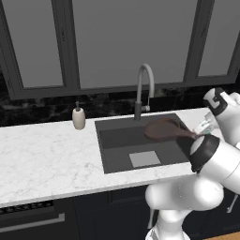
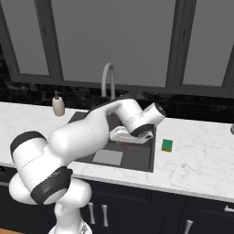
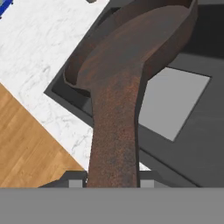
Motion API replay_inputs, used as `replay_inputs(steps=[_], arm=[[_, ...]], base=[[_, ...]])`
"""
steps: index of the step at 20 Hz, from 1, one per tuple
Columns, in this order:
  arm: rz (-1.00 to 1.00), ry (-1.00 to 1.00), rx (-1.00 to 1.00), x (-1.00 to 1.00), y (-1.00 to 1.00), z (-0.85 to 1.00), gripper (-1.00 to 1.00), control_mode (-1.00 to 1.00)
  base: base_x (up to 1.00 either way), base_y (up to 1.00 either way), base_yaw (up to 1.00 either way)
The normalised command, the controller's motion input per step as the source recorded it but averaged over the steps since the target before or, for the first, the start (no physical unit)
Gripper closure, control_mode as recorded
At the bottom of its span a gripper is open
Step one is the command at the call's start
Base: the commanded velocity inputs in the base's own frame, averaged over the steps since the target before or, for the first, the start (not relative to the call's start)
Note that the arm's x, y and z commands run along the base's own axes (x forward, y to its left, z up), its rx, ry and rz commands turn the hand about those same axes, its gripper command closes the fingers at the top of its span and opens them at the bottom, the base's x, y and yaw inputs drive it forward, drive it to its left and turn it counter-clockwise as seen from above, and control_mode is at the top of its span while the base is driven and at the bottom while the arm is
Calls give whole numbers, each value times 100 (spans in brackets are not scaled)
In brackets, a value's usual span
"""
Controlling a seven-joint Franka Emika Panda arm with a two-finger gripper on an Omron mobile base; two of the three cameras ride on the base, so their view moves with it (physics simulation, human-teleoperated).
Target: Pick the pan and sponge and place them into the sink. Then turn on the water.
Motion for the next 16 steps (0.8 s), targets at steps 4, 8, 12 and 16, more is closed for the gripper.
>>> replay_inputs(steps=[4,8,12,16], arm=[[15,0,2,12,31,-21,100,-100],[13,0,0,9,35,-35,100,-100],[13,0,2,8,31,-36,100,-100],[11,0,3,18,10,-34,100,-100]], base=[[0,0,0],[0,0,0],[0,0,0],[0,0,0]])
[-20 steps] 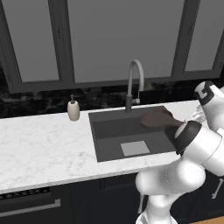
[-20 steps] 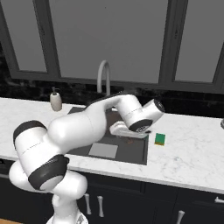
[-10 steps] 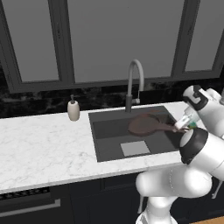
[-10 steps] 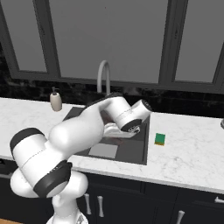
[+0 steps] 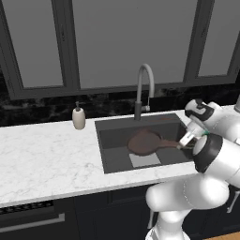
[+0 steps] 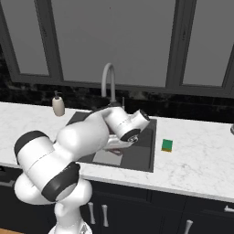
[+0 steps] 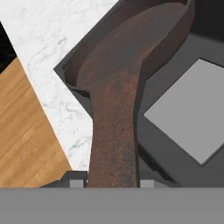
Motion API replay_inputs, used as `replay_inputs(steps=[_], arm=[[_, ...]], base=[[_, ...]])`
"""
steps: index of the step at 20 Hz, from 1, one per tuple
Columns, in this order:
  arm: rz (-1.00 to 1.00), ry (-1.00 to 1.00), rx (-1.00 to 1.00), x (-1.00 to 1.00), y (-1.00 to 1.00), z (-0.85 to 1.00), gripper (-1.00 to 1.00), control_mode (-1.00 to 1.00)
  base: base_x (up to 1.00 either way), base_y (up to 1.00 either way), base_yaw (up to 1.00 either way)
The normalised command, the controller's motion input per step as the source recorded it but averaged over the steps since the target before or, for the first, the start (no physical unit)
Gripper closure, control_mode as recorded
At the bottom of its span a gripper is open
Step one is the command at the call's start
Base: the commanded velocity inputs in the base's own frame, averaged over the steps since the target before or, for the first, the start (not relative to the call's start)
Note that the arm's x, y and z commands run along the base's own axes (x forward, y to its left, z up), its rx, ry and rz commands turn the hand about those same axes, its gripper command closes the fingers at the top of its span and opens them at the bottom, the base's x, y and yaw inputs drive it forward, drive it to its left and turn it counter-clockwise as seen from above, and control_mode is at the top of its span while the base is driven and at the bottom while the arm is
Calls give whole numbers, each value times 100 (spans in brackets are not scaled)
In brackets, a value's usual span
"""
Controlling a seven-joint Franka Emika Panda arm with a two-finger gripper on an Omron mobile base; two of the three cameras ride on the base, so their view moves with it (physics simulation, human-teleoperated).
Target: Pick the pan and sponge and place them into the sink. Then turn on the water.
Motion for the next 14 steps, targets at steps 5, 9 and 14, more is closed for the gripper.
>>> replay_inputs(steps=[5,9,14], arm=[[1,0,1,27,0,-36,100,-100],[0,0,2,39,0,-26,100,-100],[0,0,1,36,0,-30,100,-100]], base=[[0,0,0],[0,0,0],[0,0,0]])
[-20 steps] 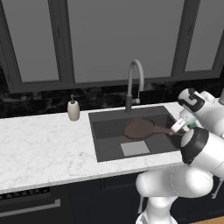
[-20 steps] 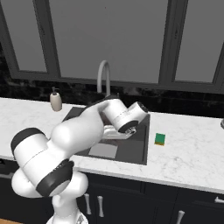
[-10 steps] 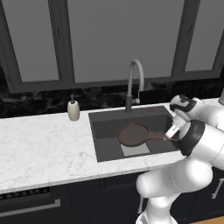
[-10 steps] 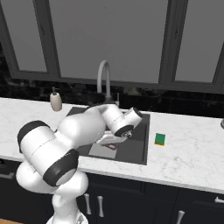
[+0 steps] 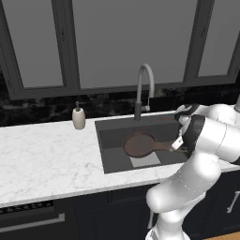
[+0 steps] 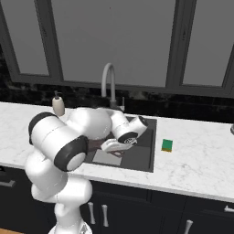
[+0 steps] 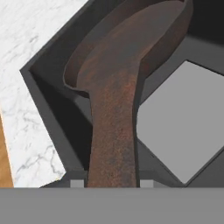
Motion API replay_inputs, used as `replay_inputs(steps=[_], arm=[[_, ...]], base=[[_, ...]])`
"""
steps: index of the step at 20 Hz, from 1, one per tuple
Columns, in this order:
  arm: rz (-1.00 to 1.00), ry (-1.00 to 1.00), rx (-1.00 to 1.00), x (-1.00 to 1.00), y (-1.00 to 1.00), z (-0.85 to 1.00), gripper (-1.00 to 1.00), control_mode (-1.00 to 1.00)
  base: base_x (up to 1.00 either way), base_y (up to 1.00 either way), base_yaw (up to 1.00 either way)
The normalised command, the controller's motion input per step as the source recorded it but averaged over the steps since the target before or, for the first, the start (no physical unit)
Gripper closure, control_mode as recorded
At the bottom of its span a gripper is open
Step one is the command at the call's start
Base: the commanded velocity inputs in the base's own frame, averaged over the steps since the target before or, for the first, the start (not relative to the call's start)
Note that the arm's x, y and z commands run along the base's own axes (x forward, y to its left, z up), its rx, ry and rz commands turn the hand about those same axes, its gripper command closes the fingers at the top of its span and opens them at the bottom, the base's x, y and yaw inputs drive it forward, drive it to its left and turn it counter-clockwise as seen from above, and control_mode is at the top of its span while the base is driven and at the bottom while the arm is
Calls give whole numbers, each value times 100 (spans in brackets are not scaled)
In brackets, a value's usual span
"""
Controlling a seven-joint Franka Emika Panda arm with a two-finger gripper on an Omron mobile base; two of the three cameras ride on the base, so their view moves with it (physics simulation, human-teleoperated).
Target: Pick the pan and sponge and place them into the sink. Then turn on the water.
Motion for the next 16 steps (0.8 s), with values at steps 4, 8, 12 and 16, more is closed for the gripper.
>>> replay_inputs(steps=[4,8,12,16], arm=[[0,0,0,32,0,-31,100,-100],[0,3,0,25,0,-37,100,-100],[0,3,0,26,0,-40,100,-100],[0,2,0,30,0,-38,100,-100]], base=[[0,0,0],[0,0,0],[0,0,0],[0,0,0]])
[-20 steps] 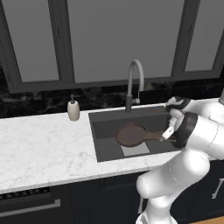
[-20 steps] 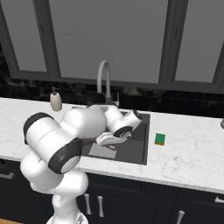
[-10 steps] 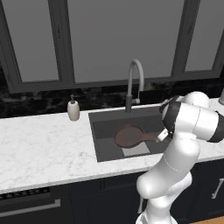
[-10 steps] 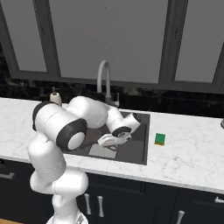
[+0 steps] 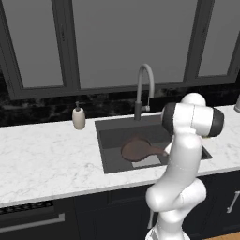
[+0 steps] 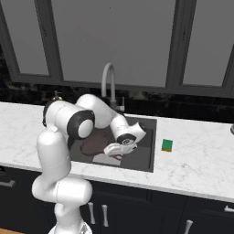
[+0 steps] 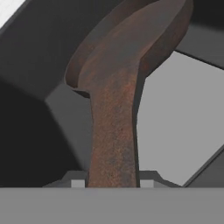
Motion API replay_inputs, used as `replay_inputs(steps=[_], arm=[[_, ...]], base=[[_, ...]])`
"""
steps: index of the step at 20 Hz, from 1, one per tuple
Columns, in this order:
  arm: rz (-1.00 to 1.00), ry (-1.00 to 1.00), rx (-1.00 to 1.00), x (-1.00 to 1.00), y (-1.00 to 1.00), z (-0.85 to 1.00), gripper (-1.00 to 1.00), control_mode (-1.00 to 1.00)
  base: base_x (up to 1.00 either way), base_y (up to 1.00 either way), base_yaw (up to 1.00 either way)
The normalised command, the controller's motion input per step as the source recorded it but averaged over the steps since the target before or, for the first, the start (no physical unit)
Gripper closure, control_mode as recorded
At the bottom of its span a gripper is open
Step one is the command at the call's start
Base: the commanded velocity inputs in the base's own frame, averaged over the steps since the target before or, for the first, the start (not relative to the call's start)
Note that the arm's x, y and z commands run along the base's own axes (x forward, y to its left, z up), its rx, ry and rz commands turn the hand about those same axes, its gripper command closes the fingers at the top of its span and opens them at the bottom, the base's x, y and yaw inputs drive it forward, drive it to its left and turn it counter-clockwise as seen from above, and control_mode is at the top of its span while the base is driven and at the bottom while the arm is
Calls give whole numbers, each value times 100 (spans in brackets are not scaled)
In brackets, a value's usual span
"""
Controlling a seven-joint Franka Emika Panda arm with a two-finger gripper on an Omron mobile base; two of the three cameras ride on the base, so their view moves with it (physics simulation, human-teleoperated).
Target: Pick the pan and sponge and place them into the sink. Then turn on the water.
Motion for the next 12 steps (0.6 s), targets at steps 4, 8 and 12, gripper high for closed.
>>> replay_inputs(steps=[4,8,12], arm=[[0,1,0,33,0,-38,100,-100],[0,0,0,36,0,-36,100,-100],[0,0,0,38,0,-38,100,-100]], base=[[0,0,0],[0,0,0],[0,0,0]])
